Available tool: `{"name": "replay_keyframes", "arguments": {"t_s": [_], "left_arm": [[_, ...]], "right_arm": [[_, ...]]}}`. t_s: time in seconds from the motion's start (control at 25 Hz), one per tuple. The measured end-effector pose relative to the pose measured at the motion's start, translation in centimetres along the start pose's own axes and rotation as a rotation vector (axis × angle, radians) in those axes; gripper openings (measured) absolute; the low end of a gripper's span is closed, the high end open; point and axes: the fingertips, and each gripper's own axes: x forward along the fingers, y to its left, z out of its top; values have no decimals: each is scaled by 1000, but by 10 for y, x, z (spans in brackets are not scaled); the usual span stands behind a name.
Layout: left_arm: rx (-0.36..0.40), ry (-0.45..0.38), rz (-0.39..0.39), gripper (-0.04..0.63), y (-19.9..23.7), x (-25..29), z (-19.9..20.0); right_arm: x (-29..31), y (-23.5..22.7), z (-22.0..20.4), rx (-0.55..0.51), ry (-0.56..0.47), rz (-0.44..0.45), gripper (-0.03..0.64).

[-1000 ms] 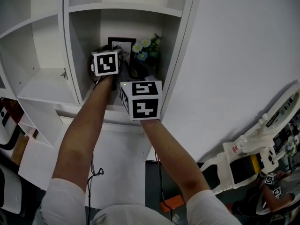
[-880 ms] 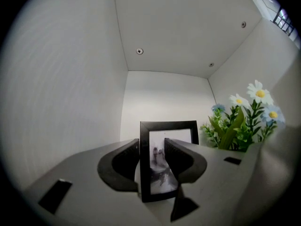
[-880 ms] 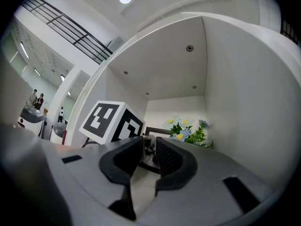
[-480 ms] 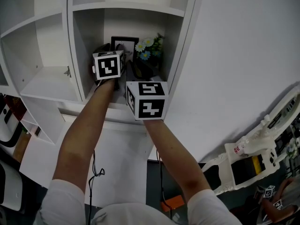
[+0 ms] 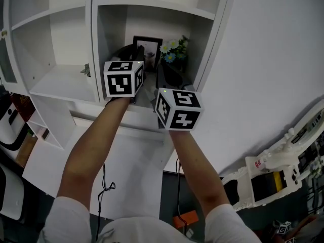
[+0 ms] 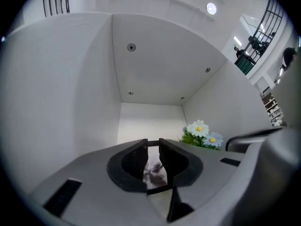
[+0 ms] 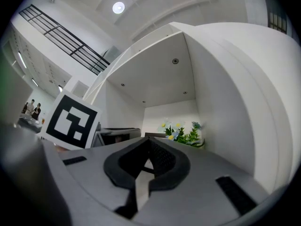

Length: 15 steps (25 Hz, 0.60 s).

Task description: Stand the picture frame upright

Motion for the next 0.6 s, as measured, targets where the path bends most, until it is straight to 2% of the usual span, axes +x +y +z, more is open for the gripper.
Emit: {"name": "replay_keyframes", "arguments": {"t_s": [0.24,0.6], "left_arm": [[-24,-8,-28,34,-7,-26,-2],[-1,-92,-131,17,-12,-101,20]], "right_arm": [[-20,6,4,-14,-1,-8,9],[-66,27,7,8,-16,-16,9]]}}
